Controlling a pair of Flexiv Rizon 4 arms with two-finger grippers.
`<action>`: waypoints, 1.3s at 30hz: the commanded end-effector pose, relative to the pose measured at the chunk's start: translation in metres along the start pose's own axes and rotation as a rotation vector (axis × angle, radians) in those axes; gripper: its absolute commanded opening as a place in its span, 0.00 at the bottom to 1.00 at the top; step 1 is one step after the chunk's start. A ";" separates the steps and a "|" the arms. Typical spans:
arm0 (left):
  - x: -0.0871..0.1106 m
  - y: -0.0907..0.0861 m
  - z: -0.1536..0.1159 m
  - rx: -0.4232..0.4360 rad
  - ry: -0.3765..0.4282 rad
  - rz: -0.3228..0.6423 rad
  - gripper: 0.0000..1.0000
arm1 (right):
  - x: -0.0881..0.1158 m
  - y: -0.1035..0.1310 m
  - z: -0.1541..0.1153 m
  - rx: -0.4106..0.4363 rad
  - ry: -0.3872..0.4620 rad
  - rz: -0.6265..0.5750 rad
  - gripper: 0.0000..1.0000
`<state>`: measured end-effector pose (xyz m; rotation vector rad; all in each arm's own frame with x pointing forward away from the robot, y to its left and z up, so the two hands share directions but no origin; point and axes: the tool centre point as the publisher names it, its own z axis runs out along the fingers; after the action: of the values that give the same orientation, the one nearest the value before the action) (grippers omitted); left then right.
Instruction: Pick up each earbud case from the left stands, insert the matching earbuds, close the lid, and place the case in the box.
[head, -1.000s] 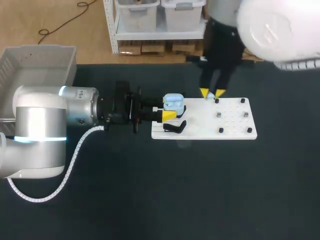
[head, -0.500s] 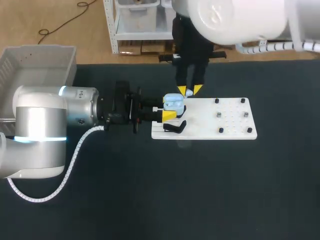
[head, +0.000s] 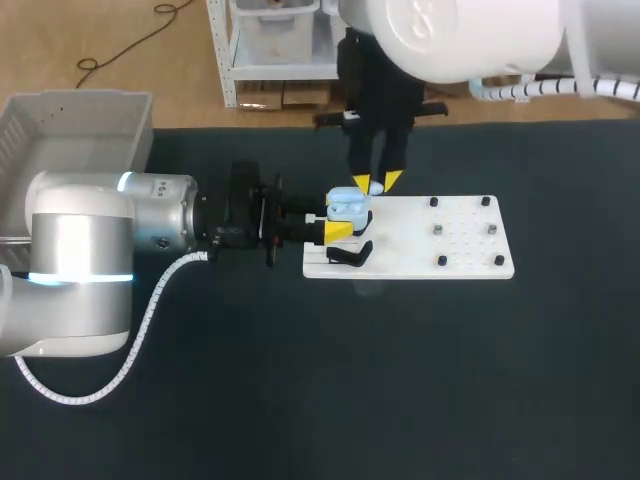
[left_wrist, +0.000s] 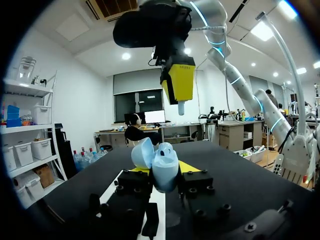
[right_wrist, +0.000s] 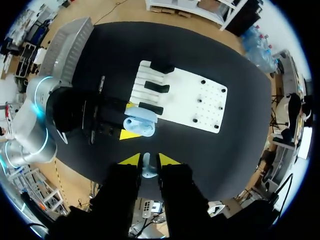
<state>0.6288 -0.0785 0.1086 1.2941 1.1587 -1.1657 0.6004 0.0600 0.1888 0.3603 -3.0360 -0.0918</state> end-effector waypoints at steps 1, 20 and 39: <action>0.001 -0.001 0.000 -0.003 -0.002 0.002 0.00 | -0.013 0.008 0.003 0.013 0.048 -0.033 0.00; 0.001 -0.001 0.000 -0.003 -0.002 0.002 0.00 | -0.014 0.020 0.014 0.041 0.042 -0.161 0.00; 0.001 -0.001 0.000 -0.003 -0.002 0.002 0.00 | -0.016 0.027 0.027 0.053 -0.008 -0.167 0.00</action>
<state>0.6288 -0.0785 0.1086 1.2940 1.1587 -1.1657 0.6130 0.0921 0.1656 0.6204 -2.9966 -0.0254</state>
